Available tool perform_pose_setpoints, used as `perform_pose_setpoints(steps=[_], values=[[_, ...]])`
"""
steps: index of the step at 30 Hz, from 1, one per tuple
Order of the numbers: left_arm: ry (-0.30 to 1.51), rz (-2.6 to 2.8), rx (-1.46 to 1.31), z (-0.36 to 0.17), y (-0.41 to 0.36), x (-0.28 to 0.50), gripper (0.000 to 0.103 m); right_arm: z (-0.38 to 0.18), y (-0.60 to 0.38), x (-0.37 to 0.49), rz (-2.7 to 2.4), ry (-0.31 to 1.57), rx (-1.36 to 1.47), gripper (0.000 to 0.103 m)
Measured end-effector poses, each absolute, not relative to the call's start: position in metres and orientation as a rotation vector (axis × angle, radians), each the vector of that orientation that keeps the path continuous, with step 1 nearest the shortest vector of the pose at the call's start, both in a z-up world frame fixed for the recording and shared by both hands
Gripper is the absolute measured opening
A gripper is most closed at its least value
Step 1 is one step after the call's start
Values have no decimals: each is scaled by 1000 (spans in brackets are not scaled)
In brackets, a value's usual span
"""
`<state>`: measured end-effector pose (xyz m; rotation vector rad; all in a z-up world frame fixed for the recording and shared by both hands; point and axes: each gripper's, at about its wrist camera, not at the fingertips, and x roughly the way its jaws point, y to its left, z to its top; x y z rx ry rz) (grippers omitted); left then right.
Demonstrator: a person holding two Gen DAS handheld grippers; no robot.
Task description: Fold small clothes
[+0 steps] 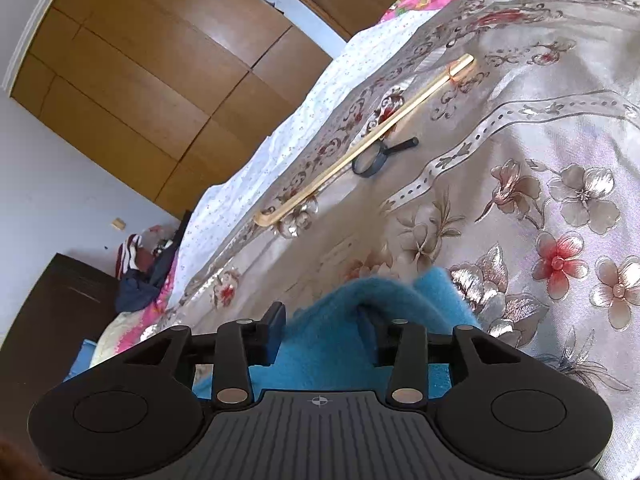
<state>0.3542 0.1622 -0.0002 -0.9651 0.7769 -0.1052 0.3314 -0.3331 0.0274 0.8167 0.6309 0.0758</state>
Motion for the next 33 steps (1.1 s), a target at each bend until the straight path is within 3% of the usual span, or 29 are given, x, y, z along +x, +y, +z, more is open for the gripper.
perform_pose_setpoints(steps=[5,9,15,22,23,25,27,28,29,33], values=[[708,-20,-865,8,165,346,62,33,-338,321,68,574,810,41],[713,-35,-615,21,152,322,63,56,-330,304,43,494,575,44],[752,-69,-343,10,136,265,79,41,-313,250,66,561,299,47],[806,-39,-412,-12,143,244,93,8,-312,219,43,687,213,47],[807,-38,-411,-13,142,244,93,7,-313,218,47,694,217,49],[835,-32,-415,-17,141,247,93,4,-318,222,61,732,257,41],[847,-35,-460,-20,142,247,82,2,-324,221,50,753,281,16],[837,-52,-474,-18,141,243,68,4,-326,218,44,757,288,12],[830,-65,-475,-16,138,239,58,6,-327,213,35,757,279,9],[861,-41,-413,-24,126,234,59,-3,-332,195,0,786,242,7]])
